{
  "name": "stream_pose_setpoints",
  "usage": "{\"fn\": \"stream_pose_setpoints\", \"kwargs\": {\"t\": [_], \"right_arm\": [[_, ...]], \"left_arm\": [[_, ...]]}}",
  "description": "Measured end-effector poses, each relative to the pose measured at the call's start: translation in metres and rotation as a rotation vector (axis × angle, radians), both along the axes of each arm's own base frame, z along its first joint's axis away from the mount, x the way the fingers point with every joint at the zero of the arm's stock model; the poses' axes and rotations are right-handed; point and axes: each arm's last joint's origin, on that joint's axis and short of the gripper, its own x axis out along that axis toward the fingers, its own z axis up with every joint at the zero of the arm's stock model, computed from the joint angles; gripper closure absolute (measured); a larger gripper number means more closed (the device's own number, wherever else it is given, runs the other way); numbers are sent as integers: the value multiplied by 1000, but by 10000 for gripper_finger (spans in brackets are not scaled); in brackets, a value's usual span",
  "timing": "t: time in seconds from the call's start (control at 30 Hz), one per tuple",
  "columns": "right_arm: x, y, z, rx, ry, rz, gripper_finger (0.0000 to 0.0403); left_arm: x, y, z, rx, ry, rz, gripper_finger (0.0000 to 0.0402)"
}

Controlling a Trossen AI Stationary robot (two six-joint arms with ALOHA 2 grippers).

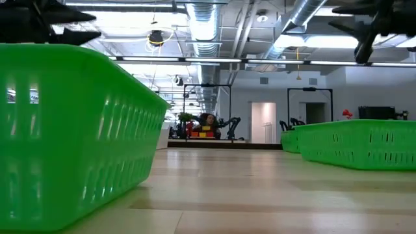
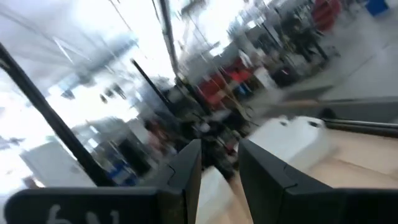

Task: Stack baskets by color
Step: Stack the middle black bin into the top black bin

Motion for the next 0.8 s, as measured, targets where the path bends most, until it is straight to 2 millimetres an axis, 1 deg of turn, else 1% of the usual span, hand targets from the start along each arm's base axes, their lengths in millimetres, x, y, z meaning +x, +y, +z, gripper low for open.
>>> {"fn": "stream_pose_setpoints", "kwargs": {"t": [0.1, 0.17, 0.27, 0.33, 0.43, 0.53, 0.7, 0.8], "right_arm": [[-6, -1, 28, -5, 144, -48, 272], [-6, -2, 42, 14, 272, -73, 272], [0, -3, 56, 83, 504, -110, 272], [6, -3, 60, 139, 669, -136, 272], [20, -5, 56, 195, 930, -178, 272], [32, -5, 46, 200, 1187, -206, 272], [56, -5, 21, 81, 1595, -172, 272], [71, -2, 9, -10, 1730, -103, 267]], "left_arm": [[-1, 1, 5, 2, -46, 7, 236], [-2, 1, 7, 0, -60, 22, 215], [-2, 2, 8, -15, -64, 57, 184], [-3, 3, 8, -30, -61, 82, 169], [-3, 3, 8, -34, -60, 90, 155], [-3, 4, 8, -54, -60, 110, 152], [-3, 4, 7, -68, -53, 124, 152], [-2, 4, 5, -68, -40, 123, 152]]}}
